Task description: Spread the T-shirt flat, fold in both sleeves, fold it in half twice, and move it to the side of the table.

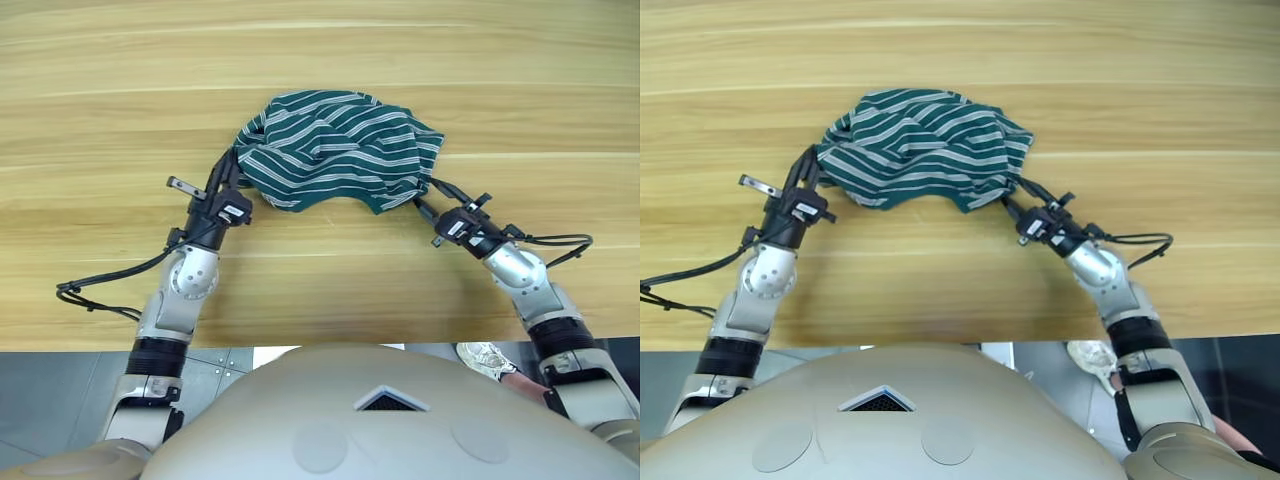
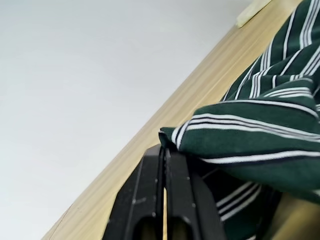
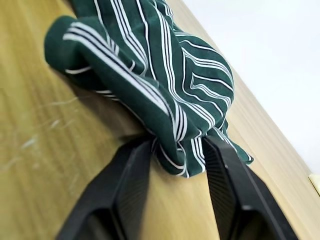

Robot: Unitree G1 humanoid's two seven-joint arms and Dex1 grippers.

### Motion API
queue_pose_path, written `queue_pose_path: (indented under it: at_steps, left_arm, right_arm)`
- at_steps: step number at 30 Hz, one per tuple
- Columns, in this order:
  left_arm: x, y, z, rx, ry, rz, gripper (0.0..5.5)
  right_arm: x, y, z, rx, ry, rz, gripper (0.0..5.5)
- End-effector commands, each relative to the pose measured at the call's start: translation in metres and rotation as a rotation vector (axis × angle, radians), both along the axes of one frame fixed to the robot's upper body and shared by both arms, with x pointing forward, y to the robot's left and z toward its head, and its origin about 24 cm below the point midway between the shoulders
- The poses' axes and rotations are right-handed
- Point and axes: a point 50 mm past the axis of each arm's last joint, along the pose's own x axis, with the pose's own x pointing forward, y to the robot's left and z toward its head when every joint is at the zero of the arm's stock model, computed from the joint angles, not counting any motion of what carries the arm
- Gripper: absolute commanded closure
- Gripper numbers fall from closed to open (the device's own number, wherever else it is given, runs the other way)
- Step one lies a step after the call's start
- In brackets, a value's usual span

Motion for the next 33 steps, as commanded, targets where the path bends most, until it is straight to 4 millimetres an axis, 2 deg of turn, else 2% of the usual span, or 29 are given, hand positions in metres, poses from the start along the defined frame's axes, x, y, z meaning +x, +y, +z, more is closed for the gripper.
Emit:
queue_pose_path:
  at_steps: [1,8,14,16,18,21,24,26,28,30,32,33]
  left_arm:
    - [0.002,0.005,0.003,-0.005,-0.012,0.023,5.50]
    - [0.002,0.003,0.005,-0.011,-0.019,0.013,5.50]
    - [-0.002,0.008,0.005,-0.034,-0.014,0.032,5.50]
    - [-0.005,0.018,0.007,-0.069,-0.005,0.056,5.50]
    - [-0.012,0.020,0.011,-0.110,0.018,-0.010,5.50]
    - [-0.050,0.006,0.018,-0.206,0.088,-0.336,5.50]
    - [-0.069,0.012,0.028,-0.299,0.131,-0.460,5.50]
    - [-0.080,0.006,0.039,-0.373,0.142,-0.570,5.50]
    - [-0.070,0.006,0.049,-0.432,0.096,-0.599,5.50]
    - [-0.034,0.010,0.055,-0.415,0.020,-0.556,5.50]
    - [0.024,0.019,0.067,-0.431,-0.071,-0.441,5.50]
    - [0.059,0.023,0.076,-0.486,-0.106,-0.377,5.50]
  right_arm:
    - [-0.014,-0.004,-0.018,-0.079,0.111,0.017,4.26]
    - [-0.009,0.001,-0.017,-0.074,0.097,0.025,5.45]
    - [-0.008,-0.008,-0.012,-0.069,0.067,-0.007,5.49]
    - [-0.009,-0.016,0.003,0.011,0.008,-0.028,5.49]
    - [-0.011,-0.022,0.026,0.134,-0.062,-0.032,5.49]
    - [-0.027,-0.041,0.060,0.303,-0.145,-0.016,5.49]
    - [-0.046,-0.052,0.087,0.465,-0.208,0.018,5.49]
    - [-0.054,-0.050,0.104,0.587,-0.254,0.067,5.49]
    - [-0.046,-0.048,0.115,0.669,-0.302,0.086,5.49]
    - [-0.012,-0.038,0.111,0.605,-0.315,0.078,5.49]
    - [0.041,-0.020,0.113,0.553,-0.366,0.023,5.49]
    - [0.078,-0.015,0.121,0.549,-0.410,-0.072,5.49]
